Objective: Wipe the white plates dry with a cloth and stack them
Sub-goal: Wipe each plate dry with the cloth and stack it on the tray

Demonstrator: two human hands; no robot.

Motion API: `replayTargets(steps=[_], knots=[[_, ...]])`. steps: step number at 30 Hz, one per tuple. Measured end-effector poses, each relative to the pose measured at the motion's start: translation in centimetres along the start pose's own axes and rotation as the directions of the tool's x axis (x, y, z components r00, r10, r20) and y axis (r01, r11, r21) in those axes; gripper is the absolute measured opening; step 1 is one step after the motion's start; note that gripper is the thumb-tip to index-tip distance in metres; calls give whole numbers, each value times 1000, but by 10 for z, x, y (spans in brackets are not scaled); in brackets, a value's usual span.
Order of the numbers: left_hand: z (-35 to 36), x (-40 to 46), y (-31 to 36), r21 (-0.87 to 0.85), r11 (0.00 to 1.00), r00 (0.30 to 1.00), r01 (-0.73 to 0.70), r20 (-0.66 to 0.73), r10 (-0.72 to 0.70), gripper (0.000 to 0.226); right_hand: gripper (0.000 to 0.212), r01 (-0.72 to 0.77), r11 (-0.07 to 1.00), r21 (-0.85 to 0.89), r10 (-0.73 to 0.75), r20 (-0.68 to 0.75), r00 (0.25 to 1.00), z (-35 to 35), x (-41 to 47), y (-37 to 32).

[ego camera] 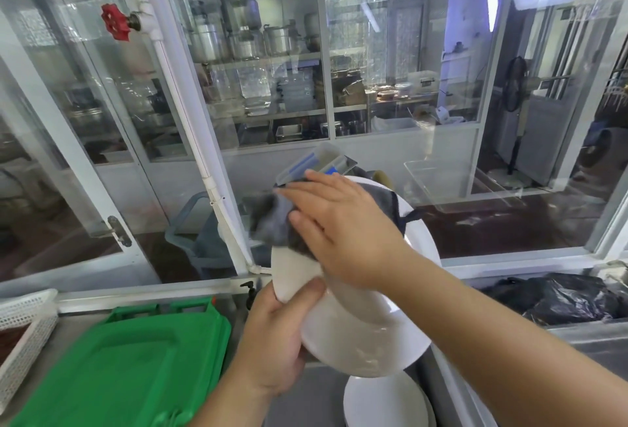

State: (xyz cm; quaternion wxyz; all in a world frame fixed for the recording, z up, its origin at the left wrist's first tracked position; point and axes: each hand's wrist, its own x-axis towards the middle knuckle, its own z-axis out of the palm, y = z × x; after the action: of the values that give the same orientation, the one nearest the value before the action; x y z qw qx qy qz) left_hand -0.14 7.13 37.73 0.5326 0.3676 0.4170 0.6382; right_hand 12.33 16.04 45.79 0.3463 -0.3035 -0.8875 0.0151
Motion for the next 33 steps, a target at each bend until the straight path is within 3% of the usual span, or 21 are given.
replayTargets(steps=[6,10,12,15,18,21,24,27,30,33], knots=[[-4,0,0,-110,990,993,87,-63,-95,43,29,-272,962,35,273,-30,961,-1,6,45],[-3,7,3,-143,989,993,25,-112,-41,41,35,-559,826,78,555,60,829,-6,0,72],[2,12,8,-108,994,995,-2,-101,-9,41,34,-609,785,115,607,58,793,-4,-4,75],[11,18,16,-65,996,995,-59,-86,53,30,29,-528,827,192,537,5,843,-5,-4,68],[17,22,19,-51,996,996,-77,-58,74,28,39,-265,950,163,280,-76,957,-7,-2,47],[23,24,18,-39,993,993,-109,-46,107,29,47,-38,989,140,39,-6,999,-7,1,19],[21,22,17,-78,986,989,-147,-26,146,30,45,106,991,86,-113,84,990,-7,4,4],[18,20,16,-128,982,990,-137,-48,132,31,42,44,998,54,-48,62,997,-10,13,5],[15,19,17,-142,984,994,-104,-60,96,34,36,-123,991,50,123,-1,992,-15,24,21],[11,18,21,-121,987,991,-106,-94,95,43,31,-334,939,80,331,51,942,-23,25,47]])
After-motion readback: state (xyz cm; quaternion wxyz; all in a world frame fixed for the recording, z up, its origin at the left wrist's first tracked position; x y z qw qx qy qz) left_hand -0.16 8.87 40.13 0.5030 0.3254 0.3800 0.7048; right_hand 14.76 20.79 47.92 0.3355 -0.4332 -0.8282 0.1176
